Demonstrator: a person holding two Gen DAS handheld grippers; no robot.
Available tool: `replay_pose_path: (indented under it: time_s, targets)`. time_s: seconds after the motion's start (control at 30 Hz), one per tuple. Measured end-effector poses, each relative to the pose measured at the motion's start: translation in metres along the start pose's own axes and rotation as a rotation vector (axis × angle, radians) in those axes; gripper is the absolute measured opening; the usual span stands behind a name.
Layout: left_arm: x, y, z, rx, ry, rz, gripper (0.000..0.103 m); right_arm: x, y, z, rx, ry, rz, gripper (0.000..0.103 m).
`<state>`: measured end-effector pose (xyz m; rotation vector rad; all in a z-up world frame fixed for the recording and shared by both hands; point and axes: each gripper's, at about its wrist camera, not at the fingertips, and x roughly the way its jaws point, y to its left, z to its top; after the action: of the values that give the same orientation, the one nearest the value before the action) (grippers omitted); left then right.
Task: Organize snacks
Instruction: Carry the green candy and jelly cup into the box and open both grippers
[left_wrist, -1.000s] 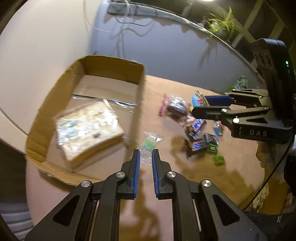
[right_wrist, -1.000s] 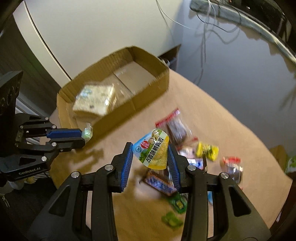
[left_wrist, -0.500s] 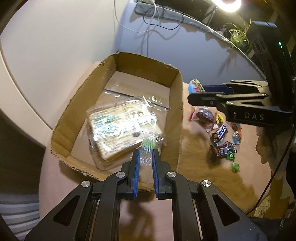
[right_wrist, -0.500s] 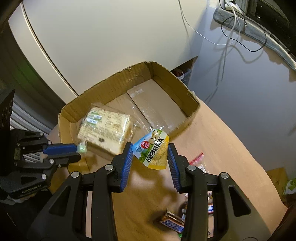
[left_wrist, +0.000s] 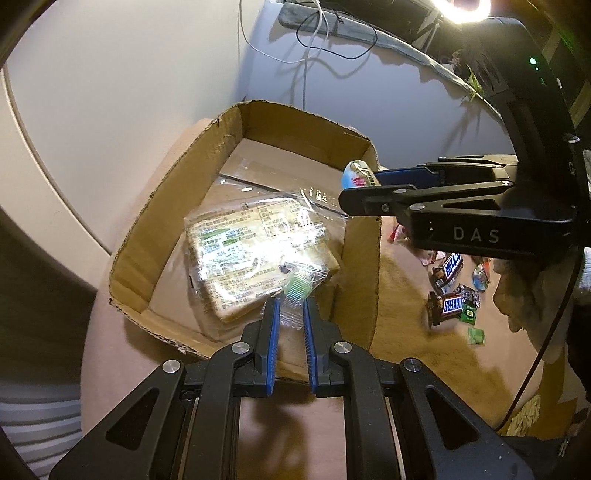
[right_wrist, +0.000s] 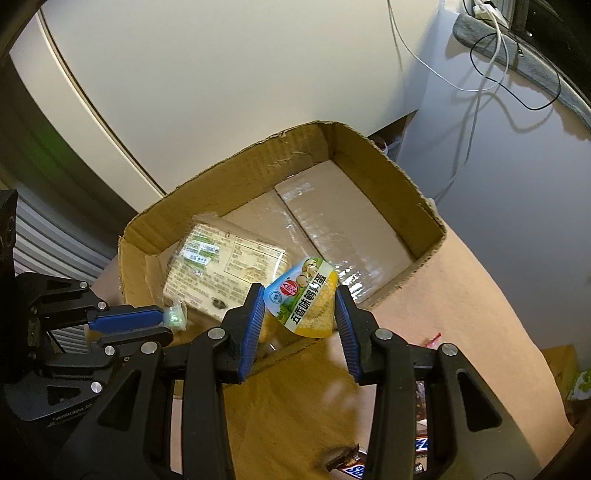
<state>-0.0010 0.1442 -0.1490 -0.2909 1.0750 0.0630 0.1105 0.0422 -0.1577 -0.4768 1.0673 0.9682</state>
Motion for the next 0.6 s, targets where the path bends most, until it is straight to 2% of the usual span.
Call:
replay_pose_path:
  time_s: [0.17,0.23,0.27,0.3,0.33,0.4,0.6]
  targets:
    - [0.000,0.000,0.001,-0.004,-0.001,0.004,0.013,0.001,0.003,0.001,-0.005,-0.001,0.006,0.046]
    - [0.000,0.000,0.001,-0.006,0.002,0.002,0.021,0.001,0.004,0.001,-0.007,-0.002,-0.004,0.052]
    - [0.000,0.000,0.001,-0.007,0.002,0.004,0.028,0.000,0.004,0.002,-0.006,-0.002,-0.009,0.056]
    - [0.000,0.000,0.001,-0.007,0.001,0.008,0.032,-0.001,0.003,0.002,-0.004,-0.006,-0.015,0.065]
    - [0.000,0.000,0.001,-0.009,-0.001,0.008,0.033,-0.002,0.003,0.002,-0.003,-0.010,-0.018,0.071]
    - [0.000,0.001,0.002,-0.012,-0.001,0.007,0.033,-0.004,0.001,0.002,-0.001,-0.016,-0.027,0.074]
    - [-0.001,-0.001,0.004,-0.012,-0.005,-0.001,0.033,-0.010,-0.005,-0.001,0.011,-0.013,-0.042,0.078]
